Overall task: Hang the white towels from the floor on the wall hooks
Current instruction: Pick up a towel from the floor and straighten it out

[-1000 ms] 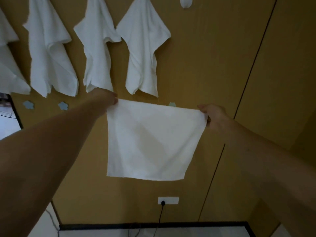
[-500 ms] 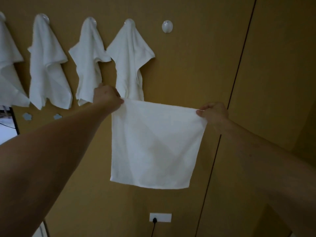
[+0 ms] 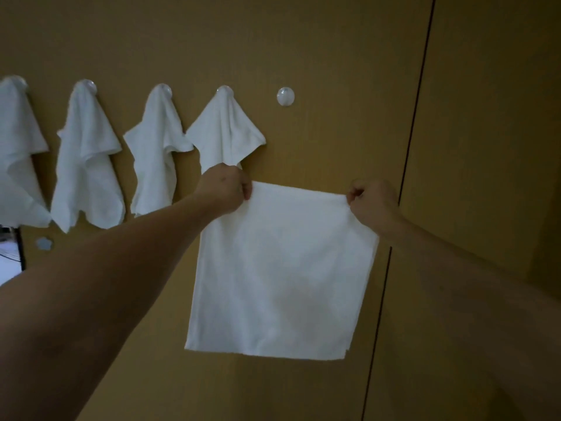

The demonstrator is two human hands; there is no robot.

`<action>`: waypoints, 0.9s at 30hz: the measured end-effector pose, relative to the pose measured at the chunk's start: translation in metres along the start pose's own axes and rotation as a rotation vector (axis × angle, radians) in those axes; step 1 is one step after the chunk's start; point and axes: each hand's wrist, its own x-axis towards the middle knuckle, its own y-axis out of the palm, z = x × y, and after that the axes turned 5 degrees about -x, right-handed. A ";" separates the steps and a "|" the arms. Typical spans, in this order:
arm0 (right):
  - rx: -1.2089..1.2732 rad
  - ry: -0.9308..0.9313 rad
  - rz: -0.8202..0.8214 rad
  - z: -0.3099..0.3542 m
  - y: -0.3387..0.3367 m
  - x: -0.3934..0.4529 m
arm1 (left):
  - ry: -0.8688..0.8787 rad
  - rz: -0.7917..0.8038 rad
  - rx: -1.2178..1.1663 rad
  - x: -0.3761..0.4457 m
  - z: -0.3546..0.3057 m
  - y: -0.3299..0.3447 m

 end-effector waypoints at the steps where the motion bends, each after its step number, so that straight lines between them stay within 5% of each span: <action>1: -0.042 -0.003 0.001 0.001 0.002 0.002 | 0.002 0.001 0.008 0.003 -0.001 0.000; 9: -0.052 0.002 -0.115 0.017 0.024 0.057 | 0.079 -0.183 0.065 0.064 0.001 0.005; 14: -0.146 -0.290 -0.247 0.031 0.041 0.102 | 0.218 -0.407 0.015 0.114 0.009 0.023; 19: -0.345 -0.645 -0.372 0.031 0.065 0.166 | 0.453 -0.437 0.089 0.168 0.017 0.028; 24: -0.680 -0.540 -0.262 0.021 0.081 0.239 | 0.497 -0.389 0.310 0.222 0.029 0.025; 27: -0.664 -0.486 -0.279 0.030 0.080 0.280 | 0.459 -0.448 0.369 0.253 0.030 0.021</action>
